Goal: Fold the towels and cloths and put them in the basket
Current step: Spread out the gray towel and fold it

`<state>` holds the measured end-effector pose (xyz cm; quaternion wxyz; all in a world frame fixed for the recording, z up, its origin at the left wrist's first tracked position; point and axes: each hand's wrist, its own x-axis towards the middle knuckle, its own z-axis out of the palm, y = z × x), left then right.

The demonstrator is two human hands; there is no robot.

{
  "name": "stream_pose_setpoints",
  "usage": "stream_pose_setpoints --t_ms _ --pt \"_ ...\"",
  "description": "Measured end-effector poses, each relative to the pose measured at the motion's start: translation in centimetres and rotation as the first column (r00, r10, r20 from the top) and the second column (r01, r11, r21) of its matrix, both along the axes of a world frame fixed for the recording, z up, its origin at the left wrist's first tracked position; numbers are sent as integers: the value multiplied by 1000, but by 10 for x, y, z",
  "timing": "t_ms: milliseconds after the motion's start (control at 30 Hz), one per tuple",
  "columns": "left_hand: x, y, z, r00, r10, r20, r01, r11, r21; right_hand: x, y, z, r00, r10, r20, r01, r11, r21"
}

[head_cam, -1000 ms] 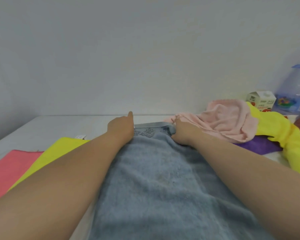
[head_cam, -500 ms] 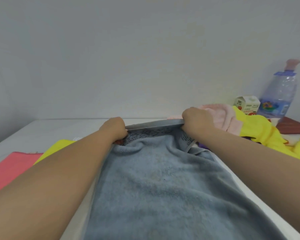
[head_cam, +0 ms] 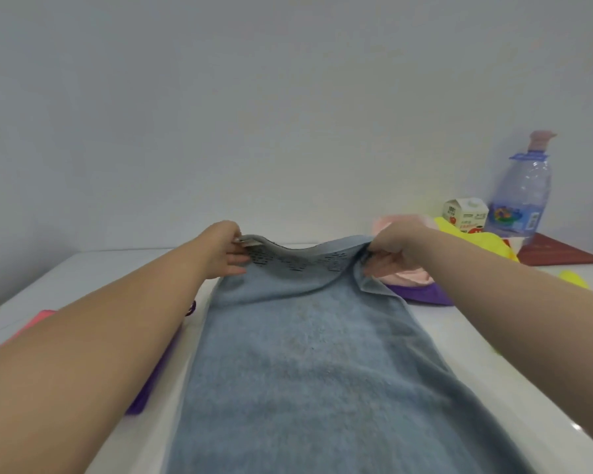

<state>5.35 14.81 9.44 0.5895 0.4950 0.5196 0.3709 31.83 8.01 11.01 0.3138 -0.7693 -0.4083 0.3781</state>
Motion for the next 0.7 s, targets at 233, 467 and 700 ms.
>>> stream_pose_setpoints --t_ms 233,467,700 --pt "27 10 45 954 -53 296 49 999 21 3 29 19 923 -27 -385 132 959 250" --pt "63 14 116 869 -81 488 -32 975 218 36 121 99 916 -10 -401 292 703 648" --pt "38 38 106 834 -55 548 -95 966 242 13 91 99 908 48 -417 245 747 618"
